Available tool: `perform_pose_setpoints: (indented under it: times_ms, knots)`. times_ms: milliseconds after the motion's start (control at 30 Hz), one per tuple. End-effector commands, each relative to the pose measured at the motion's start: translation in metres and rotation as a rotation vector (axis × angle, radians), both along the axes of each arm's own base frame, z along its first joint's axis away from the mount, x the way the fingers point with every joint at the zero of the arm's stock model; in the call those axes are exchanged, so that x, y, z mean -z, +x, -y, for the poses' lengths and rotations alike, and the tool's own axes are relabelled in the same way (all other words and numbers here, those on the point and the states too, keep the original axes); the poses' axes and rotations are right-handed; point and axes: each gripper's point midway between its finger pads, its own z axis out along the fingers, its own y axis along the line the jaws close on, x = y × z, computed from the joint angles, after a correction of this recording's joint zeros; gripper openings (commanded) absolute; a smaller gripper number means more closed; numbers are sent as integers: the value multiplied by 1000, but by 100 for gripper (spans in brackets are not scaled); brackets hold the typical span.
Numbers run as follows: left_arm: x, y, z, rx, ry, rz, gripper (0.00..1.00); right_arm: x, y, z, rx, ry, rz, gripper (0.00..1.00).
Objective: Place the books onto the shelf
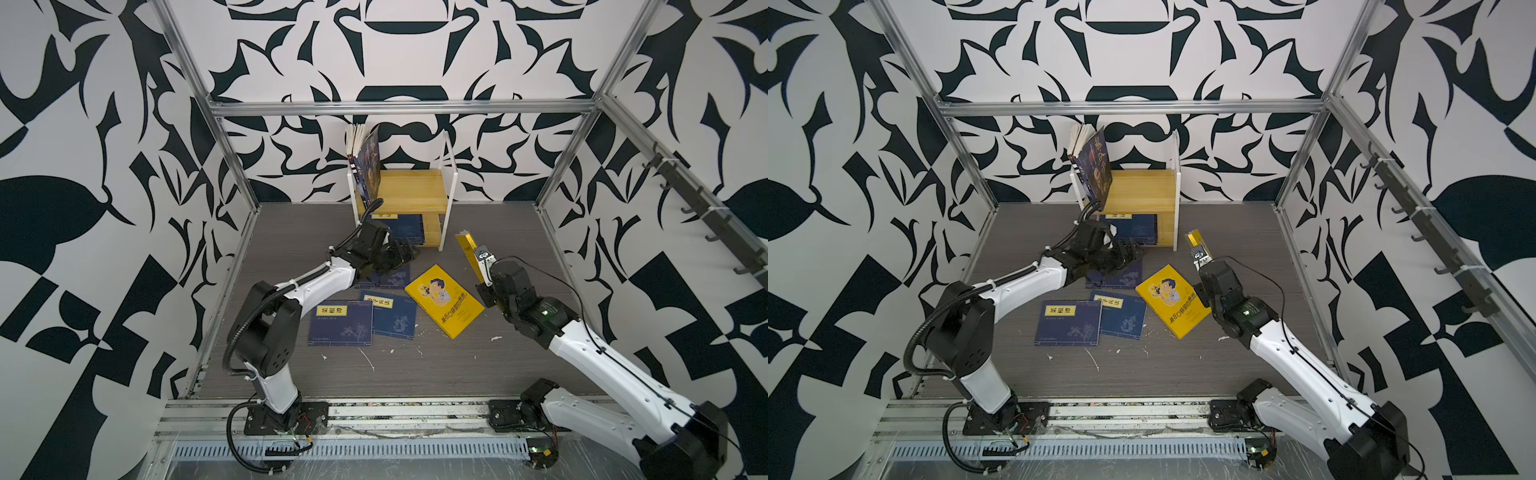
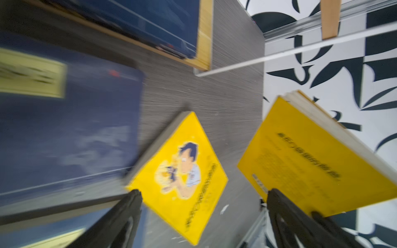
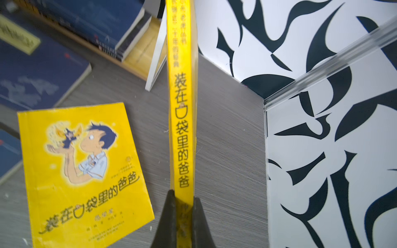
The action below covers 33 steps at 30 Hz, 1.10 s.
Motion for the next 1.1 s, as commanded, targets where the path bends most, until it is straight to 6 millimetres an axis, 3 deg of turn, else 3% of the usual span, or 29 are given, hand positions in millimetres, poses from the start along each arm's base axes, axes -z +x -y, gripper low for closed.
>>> perform_pose_setpoints:
  times_ms: [0, 167, 433, 767, 1067]
  knots:
    - [-9, -20, -24, 123, 128, 105, 97, -53, 9, -5, 40, 181, 174, 0]
    - [-21, -34, -61, 201, 239, 214, 100, -63, 5, -11, 13, 272, 207, 0]
    - [-52, -51, -96, 326, 381, 459, 100, -75, 2, -21, -36, 355, 248, 0]
    - [-78, -42, -171, 196, 434, 562, 100, -92, -8, -66, -266, 522, 258, 0]
    - [-91, -49, -217, 115, 347, 585, 100, -133, -15, -98, -417, 680, 378, 0]
